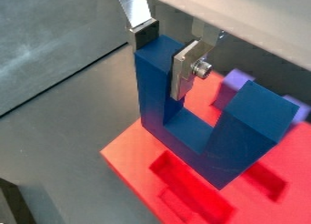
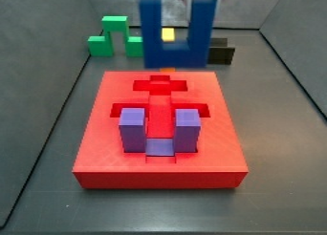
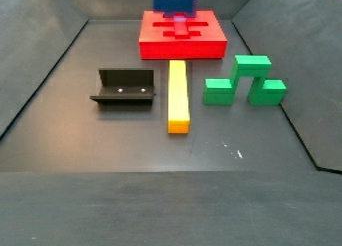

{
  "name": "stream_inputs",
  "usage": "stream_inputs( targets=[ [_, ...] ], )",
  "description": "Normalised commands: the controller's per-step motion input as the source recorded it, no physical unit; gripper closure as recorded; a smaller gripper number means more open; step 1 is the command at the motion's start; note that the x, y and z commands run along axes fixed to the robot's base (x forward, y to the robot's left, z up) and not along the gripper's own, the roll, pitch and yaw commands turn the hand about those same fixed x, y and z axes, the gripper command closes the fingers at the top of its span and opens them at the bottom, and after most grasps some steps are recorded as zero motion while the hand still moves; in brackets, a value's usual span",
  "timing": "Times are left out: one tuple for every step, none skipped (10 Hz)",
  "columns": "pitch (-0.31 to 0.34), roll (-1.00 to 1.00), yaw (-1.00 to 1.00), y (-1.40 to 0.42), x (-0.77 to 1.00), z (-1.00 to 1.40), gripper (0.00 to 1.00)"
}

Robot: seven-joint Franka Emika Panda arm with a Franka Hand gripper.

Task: Pick up the blue object. Move up. Place the blue object on the fixture. Regrasp the blue object. Move to above the board. Insert the blue object.
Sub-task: Insert the blue object.

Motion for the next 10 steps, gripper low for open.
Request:
stream_inputs(
  targets=[
    [-0.081,0.09,-0.34,0.03,-0.16,-0.55,1.00],
    [-0.051,0.03,-0.31,0.07,-0.22,-0.48,1.00],
    [-0.067,0.00,-0.25,0.21,-0.25,-0.42,1.00],
    [-0.030,-0.09,-0.15,0.36,-0.25,-0.26,1.00],
    [-0.079,-0.21,0.03,0.19,-0.01,-0.31,1.00],
    [-0.061,-0.17,0.19,0.07,0.00,-0.31,1.00],
    [-0.066,-0.25,0.27,0.04,0.00,-0.19,1.00],
    [-0.079,-0.20,0.28,0.00,-0.08,0.00,1.00],
    [-0.114,-0.17,0.34,0.00,-0.17,0.00,1.00],
    [-0.101,-0.11,0.22,-0.01,-0.20,-0.01,1.00]
  ],
)
